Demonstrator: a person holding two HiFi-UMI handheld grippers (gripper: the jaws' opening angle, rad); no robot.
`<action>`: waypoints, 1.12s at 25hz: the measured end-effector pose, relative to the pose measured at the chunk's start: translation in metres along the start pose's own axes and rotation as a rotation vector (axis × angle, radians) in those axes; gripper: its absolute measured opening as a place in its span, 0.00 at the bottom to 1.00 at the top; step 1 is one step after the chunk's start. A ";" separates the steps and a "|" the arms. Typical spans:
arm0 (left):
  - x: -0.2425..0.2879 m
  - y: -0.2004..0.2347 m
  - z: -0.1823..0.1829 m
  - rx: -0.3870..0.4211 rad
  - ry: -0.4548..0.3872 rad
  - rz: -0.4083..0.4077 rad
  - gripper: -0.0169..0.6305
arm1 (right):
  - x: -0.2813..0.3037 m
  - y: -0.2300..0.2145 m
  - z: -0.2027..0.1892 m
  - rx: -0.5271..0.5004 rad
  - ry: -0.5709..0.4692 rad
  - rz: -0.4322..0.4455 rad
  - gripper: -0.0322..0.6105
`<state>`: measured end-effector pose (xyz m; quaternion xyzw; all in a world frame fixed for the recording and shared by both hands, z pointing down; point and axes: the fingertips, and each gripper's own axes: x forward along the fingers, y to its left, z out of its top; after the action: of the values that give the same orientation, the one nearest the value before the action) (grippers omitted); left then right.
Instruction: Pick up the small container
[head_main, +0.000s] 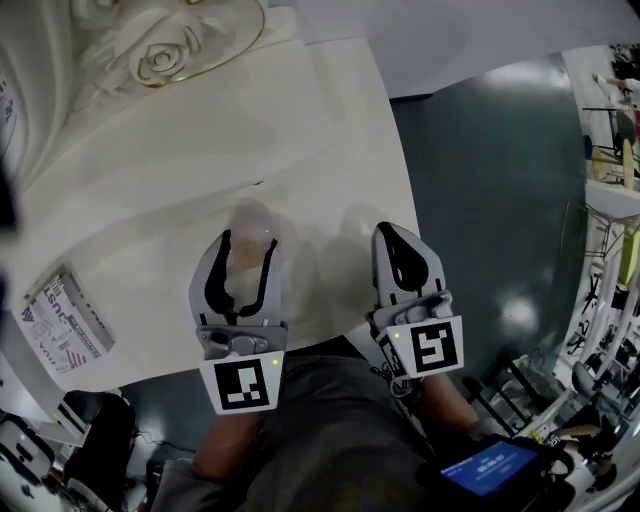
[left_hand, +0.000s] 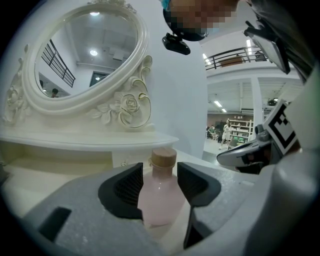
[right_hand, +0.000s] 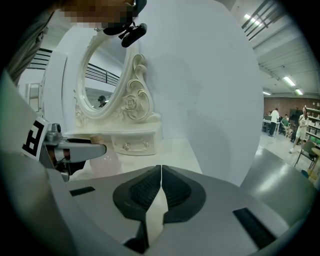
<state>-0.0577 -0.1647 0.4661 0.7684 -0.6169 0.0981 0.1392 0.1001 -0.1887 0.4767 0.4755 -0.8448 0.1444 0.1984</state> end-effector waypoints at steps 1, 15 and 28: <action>0.000 0.000 0.000 0.005 0.000 0.002 0.37 | 0.000 -0.001 0.000 0.000 -0.001 -0.001 0.07; -0.001 -0.004 0.006 0.039 -0.035 0.010 0.26 | -0.008 -0.005 -0.003 0.007 -0.006 -0.014 0.07; -0.001 -0.004 0.004 0.047 -0.035 0.005 0.25 | -0.010 -0.007 -0.005 0.007 -0.005 -0.023 0.07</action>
<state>-0.0546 -0.1647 0.4613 0.7714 -0.6188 0.0994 0.1097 0.1121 -0.1826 0.4767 0.4863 -0.8393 0.1439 0.1961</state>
